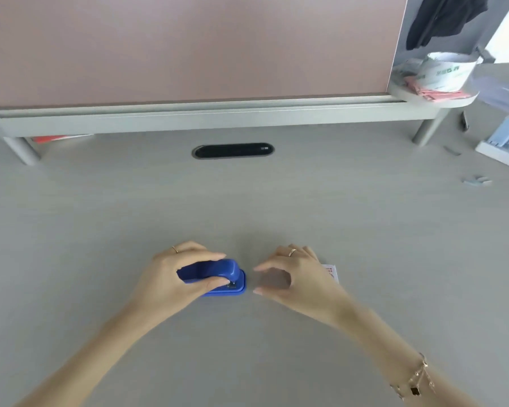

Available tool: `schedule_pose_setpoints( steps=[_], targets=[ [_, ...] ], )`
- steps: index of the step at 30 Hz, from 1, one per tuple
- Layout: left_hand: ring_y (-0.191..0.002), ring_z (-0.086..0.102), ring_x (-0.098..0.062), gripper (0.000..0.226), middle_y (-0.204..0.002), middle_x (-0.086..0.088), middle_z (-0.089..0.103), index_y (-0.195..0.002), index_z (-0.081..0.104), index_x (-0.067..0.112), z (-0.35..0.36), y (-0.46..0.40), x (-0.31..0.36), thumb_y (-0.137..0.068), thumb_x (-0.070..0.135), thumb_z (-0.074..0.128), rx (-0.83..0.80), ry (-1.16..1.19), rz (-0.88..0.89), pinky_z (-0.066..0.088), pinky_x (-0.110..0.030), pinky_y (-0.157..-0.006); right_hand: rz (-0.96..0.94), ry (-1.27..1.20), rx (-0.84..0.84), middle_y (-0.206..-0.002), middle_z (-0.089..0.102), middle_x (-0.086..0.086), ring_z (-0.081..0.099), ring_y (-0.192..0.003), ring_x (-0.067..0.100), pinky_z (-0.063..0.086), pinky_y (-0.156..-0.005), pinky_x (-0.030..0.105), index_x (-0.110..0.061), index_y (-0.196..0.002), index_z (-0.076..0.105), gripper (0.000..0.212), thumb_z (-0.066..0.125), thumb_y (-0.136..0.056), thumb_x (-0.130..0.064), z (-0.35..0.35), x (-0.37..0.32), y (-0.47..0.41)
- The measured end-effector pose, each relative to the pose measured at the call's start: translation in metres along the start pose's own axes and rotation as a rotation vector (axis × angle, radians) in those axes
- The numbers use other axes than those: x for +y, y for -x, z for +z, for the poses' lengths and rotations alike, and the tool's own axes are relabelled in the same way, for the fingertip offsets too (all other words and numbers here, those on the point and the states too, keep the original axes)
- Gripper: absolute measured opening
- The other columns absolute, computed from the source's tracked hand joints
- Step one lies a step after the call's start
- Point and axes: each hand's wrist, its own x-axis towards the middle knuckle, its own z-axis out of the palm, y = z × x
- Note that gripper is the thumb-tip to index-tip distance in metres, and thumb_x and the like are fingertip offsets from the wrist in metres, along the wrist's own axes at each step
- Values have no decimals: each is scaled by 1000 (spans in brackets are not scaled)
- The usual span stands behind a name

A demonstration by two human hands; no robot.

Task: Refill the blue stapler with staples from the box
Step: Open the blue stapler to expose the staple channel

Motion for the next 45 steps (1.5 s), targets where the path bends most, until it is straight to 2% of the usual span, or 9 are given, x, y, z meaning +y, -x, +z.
schedule_pose_setpoints(
  steps=[7, 14, 20, 23, 26, 33, 37, 41, 45],
  targets=[
    [-94, 64, -1, 28, -101, 20, 67, -91, 74, 36, 10, -2, 4, -68, 24, 83, 26, 45, 16, 47, -12, -78, -21, -7, 244, -82, 68, -11, 49, -83, 13, 25, -86, 28, -35, -89, 68, 15, 64, -77, -44, 24, -14, -2],
    [-96, 64, -3, 25, -99, 21, 68, -93, 74, 32, 11, -3, 4, -70, 26, 82, 10, 66, 40, 49, -18, -82, 42, -28, 327, -74, 67, -10, 52, -78, 10, 24, -86, 31, -31, -74, 69, 15, 67, -74, -46, 30, -20, -8],
    [-103, 57, 2, 30, -105, 35, 61, -99, 71, 38, 15, 2, 5, -71, 31, 80, 61, 53, 4, 42, -7, -84, 67, -84, 280, -67, 63, -12, 47, -78, 6, 22, -85, 22, -32, -73, 69, 19, 67, -72, -51, 31, -16, -12],
    [-100, 58, 0, 29, -97, 24, 70, -98, 73, 37, 19, 2, 6, -70, 31, 81, 98, 87, -17, 44, -13, -83, 60, -117, 262, -68, 64, -10, 46, -80, 7, 21, -86, 17, -38, -67, 67, 12, 68, -72, -49, 30, -15, -13],
    [-100, 60, 1, 28, -94, 16, 71, -97, 73, 38, 20, 2, 7, -71, 30, 81, 132, 188, -63, 45, -15, -85, 47, -144, 248, -71, 66, -9, 45, -81, 7, 19, -85, 14, -48, -68, 66, 6, 67, -74, -48, 28, -13, -14],
    [-88, 67, 1, 29, -91, 19, 75, -91, 73, 33, 13, -1, 12, -81, 5, 69, 256, 528, -5, 50, -13, -75, 42, -144, 269, -73, 67, -9, 46, -80, 5, 18, -87, 13, -33, -69, 68, 12, 70, -73, -44, 25, -6, -14],
    [-95, 67, -1, 21, -94, 18, 76, -91, 73, 35, 4, -4, 1, -75, 21, 76, 317, 737, -22, 50, -12, -79, 35, -157, 284, -71, 67, -6, 50, -77, 8, 21, -89, 16, -32, -67, 68, 12, 71, -72, -43, 25, -5, -15],
    [-96, 67, -3, 45, -96, 14, 76, -96, 74, 30, -1, -6, -13, -56, 49, 84, 354, 924, -68, 52, -15, -80, 32, -143, 282, -71, 67, -5, 50, -78, 7, 20, -89, 16, -33, -67, 69, 11, 71, -72, -43, 25, -6, -13],
    [-90, 67, -7, 74, -97, 9, 75, -116, 63, 12, -12, -2, -19, -56, 50, 84, 348, 980, -37, 54, -20, -80, 48, -152, 296, -72, 67, -4, 52, -79, 9, 20, -89, 16, -31, -66, 69, 11, 72, -72, -41, 24, -8, -13]
  ],
)
